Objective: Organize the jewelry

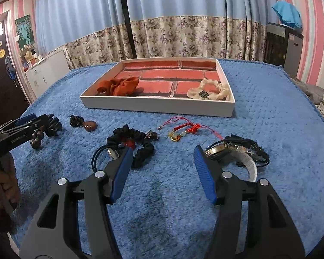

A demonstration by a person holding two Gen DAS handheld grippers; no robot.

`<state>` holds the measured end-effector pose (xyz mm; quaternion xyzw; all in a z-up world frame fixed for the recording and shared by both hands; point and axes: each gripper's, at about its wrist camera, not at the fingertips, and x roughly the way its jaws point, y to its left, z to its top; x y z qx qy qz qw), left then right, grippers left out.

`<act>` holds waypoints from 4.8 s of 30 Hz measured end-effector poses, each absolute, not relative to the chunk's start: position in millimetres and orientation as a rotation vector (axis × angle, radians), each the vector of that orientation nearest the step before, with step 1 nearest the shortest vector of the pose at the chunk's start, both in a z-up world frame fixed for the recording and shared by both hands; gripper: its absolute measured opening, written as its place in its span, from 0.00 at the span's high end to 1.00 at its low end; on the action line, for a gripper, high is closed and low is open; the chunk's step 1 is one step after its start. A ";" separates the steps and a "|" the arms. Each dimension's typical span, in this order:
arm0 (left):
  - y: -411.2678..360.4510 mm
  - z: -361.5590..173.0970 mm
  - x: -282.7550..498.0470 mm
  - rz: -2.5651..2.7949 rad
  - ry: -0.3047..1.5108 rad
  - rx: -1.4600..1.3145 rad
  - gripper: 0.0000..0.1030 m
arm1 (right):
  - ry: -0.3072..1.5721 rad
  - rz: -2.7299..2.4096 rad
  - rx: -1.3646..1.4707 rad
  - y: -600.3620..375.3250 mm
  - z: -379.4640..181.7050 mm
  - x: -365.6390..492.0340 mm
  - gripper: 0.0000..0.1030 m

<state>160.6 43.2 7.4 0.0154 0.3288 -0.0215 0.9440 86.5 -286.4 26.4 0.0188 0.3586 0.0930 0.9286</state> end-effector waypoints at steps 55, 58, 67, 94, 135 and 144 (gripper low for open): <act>50.8 -3.2 169.9 -0.067 0.660 -0.006 0.67 | 0.839 0.244 0.091 -268.0 -0.6 120.1 0.90; 42.9 -5.1 172.0 -0.061 0.674 0.035 0.64 | 0.839 0.249 0.092 -267.6 -0.5 120.3 0.90; 40.5 -8.6 181.5 -0.052 0.691 0.072 0.63 | 0.847 0.255 0.099 -268.7 -1.8 120.6 0.90; 39.6 40.7 154.7 -0.110 0.574 0.000 0.49 | 0.776 0.255 0.096 -273.9 29.5 114.5 0.90; -16.5 97.0 215.1 -0.135 0.516 0.044 0.49 | 0.614 0.187 0.041 -285.9 114.5 165.8 0.90; -27.1 92.1 250.5 -0.143 0.538 0.052 0.49 | 0.617 0.159 0.030 -287.9 118.1 203.1 0.90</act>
